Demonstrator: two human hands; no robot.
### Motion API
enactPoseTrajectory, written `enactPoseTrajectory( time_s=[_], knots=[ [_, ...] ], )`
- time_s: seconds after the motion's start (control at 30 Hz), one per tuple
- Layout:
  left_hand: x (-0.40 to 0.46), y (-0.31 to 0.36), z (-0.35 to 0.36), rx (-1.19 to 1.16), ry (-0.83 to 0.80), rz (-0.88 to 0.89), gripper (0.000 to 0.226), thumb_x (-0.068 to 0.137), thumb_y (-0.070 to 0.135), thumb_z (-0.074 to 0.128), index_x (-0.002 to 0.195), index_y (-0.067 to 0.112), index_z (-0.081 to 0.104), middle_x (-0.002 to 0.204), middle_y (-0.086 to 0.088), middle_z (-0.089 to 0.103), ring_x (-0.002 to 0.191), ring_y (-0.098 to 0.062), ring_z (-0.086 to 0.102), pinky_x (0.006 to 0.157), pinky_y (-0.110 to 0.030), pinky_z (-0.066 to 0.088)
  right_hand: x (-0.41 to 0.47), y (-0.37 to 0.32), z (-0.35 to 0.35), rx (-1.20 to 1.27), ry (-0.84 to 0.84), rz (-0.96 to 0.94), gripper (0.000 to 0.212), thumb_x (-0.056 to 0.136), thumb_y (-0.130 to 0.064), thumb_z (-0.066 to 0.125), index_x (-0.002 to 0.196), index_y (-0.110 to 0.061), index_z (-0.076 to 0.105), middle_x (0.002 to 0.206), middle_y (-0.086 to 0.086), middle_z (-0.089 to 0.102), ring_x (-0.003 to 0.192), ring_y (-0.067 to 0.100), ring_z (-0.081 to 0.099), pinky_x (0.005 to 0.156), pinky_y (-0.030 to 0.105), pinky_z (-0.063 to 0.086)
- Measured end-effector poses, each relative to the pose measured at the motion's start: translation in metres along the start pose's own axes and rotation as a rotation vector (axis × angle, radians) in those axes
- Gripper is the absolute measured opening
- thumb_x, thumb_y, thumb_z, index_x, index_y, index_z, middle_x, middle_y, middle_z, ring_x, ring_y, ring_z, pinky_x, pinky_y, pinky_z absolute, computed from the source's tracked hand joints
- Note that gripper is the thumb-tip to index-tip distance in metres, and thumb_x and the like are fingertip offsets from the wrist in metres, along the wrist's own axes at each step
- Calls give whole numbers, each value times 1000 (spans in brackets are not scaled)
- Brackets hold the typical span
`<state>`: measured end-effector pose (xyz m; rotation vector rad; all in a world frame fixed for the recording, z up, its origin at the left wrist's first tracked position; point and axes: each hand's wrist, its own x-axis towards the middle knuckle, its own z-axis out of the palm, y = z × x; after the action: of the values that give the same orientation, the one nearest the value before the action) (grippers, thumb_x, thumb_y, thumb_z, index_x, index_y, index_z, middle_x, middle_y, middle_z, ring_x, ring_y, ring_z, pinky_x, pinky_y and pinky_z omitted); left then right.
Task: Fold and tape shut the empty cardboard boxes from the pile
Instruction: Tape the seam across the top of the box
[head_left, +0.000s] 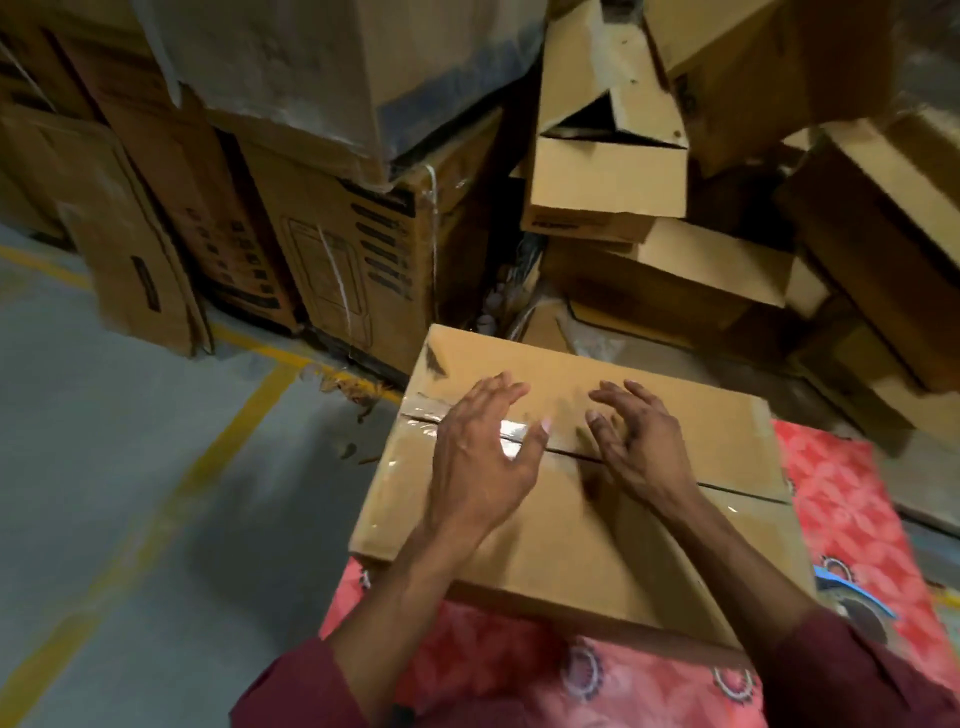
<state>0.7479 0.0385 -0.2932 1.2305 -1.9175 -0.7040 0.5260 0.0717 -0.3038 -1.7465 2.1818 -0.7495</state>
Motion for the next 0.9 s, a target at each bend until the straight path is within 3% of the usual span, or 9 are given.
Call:
enactPoseTrajectory(
  time_s=[0.1,0.2,0.3,0.43,0.53,0.6,0.67,0.8,0.9],
  knots=[
    [-48,47,56,215,-49,155,57,94,63,54,140,29,62,158,3,50,153,-16,35,123,-49,29,29,75,-58,-136,-58,57,36,102,-39,57,134,-24,65,142,4,63,148,30,39,110,46,40],
    [-91,67,115,318,-46,150,47,96,57,54,133,30,67,157,2,51,152,-18,36,122,-54,26,61,136,-93,-271,-199,104,47,104,-50,48,143,-25,56,149,3,57,150,31,36,110,49,39],
    [-97,69,144,394,54,107,40,98,49,57,123,22,73,150,-4,59,149,-24,43,120,-58,30,66,167,-101,-248,-346,131,62,101,-65,40,137,-19,60,132,16,67,128,39,58,99,48,51],
    [-84,51,139,400,219,225,30,95,38,65,110,16,78,136,-5,69,138,-26,56,117,-57,35,49,187,-93,-243,-282,90,54,100,-59,50,130,-16,62,122,20,69,109,42,65,87,44,54],
    [-61,24,123,441,290,298,26,95,32,64,101,12,79,125,-5,74,126,-28,64,112,-57,39,36,197,-92,-237,-241,106,56,94,-66,53,109,-14,66,101,19,73,95,40,68,75,43,56],
    [-35,9,110,459,331,333,23,94,29,64,97,11,79,120,-5,76,119,-29,67,106,-57,42,17,200,-94,-240,-201,141,55,93,-69,55,90,-14,60,89,14,70,89,37,68,65,38,49],
    [-5,-6,97,445,333,345,20,93,27,64,95,12,78,117,-5,76,113,-29,67,103,-55,45,-10,194,-97,-290,-190,213,57,91,-74,53,87,-17,56,88,12,68,90,35,68,63,36,41],
    [36,-20,78,303,340,98,18,91,21,66,96,9,78,107,-9,78,97,-33,68,91,-46,53,-73,169,-96,-290,-204,390,72,79,-90,50,87,-18,56,83,9,65,87,34,67,63,35,43],
    [27,0,71,186,291,-95,20,92,23,65,102,12,78,109,-8,77,102,-33,67,93,-35,47,-116,141,-86,-261,-242,453,79,75,-96,41,81,-18,53,81,8,63,87,34,65,64,37,46]
  ],
)
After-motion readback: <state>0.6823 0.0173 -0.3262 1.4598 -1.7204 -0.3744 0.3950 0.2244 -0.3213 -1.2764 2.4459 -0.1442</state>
